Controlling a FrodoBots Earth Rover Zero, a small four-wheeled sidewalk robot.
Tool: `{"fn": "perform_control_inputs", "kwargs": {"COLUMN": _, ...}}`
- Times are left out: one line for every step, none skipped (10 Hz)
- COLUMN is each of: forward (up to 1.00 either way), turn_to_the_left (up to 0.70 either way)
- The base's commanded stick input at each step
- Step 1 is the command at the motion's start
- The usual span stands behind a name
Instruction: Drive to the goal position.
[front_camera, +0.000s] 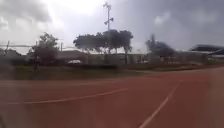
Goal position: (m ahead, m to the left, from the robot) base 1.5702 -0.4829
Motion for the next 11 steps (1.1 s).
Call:
{"fn": "perform_control_inputs", "kwargs": {"forward": 0.70, "turn_to_the_left": 0.00}}
{"fn": "perform_control_inputs", "kwargs": {"forward": 0.70, "turn_to_the_left": 0.00}}
{"fn": "perform_control_inputs", "kwargs": {"forward": 0.70, "turn_to_the_left": 0.00}}
{"fn": "perform_control_inputs", "kwargs": {"forward": 0.70, "turn_to_the_left": 0.00}}
{"fn": "perform_control_inputs", "kwargs": {"forward": 0.70, "turn_to_the_left": 0.00}}
{"fn": "perform_control_inputs", "kwargs": {"forward": 0.70, "turn_to_the_left": 0.00}}
{"fn": "perform_control_inputs", "kwargs": {"forward": 0.70, "turn_to_the_left": 0.00}}
{"fn": "perform_control_inputs", "kwargs": {"forward": 0.70, "turn_to_the_left": 0.00}}
{"fn": "perform_control_inputs", "kwargs": {"forward": 0.70, "turn_to_the_left": 0.00}}
{"fn": "perform_control_inputs", "kwargs": {"forward": 0.70, "turn_to_the_left": 0.00}}
{"fn": "perform_control_inputs", "kwargs": {"forward": 0.70, "turn_to_the_left": 0.00}}
